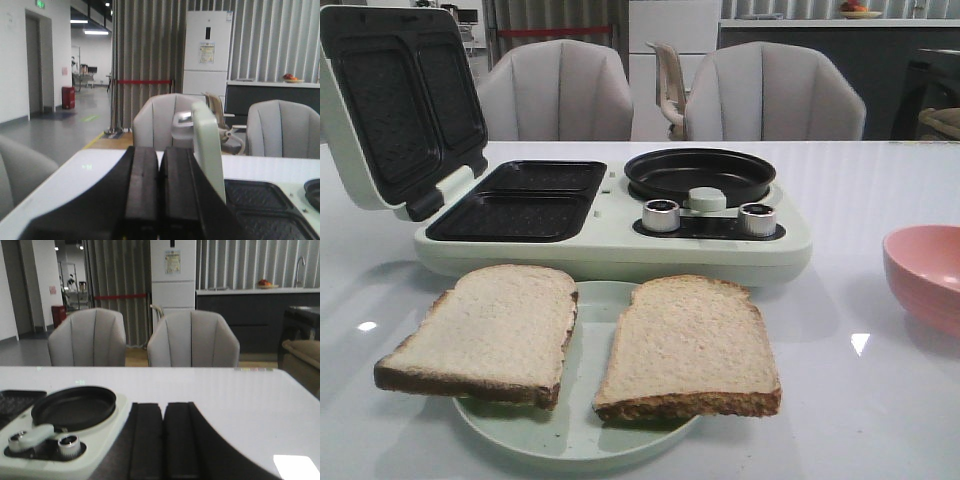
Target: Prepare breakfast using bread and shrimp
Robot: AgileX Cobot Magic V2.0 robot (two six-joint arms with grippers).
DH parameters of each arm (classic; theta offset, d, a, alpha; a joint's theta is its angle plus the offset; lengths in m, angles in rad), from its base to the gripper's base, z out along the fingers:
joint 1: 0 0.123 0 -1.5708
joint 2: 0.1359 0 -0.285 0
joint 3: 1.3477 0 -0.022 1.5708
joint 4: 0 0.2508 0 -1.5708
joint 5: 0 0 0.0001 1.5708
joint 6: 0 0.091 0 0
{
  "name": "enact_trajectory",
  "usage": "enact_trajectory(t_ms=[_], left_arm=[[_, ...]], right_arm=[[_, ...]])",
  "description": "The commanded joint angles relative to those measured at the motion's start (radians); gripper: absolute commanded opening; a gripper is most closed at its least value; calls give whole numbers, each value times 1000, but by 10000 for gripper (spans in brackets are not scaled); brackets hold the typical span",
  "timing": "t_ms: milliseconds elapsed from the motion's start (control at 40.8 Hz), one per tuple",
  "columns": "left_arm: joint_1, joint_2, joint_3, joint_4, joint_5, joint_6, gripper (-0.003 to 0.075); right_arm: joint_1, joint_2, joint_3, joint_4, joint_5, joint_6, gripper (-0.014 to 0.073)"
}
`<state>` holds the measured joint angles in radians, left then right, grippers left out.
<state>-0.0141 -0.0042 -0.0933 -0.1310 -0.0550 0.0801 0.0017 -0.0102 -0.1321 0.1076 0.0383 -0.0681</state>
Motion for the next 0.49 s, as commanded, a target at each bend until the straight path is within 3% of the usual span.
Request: enact_trajectory(t_ms=[0,294,465], left_arm=[[-1,-12,-146,26,-28,-7,101],[-1,127,-493,34,206,-7,101],[-1,237,-593,34,378,-7,101]], right_arm=[[0,-3,-146,-14,-12,-2,41],[0,225,-505,-33,274,-2,41],[0,339,-564,-33,353,-2,41]])
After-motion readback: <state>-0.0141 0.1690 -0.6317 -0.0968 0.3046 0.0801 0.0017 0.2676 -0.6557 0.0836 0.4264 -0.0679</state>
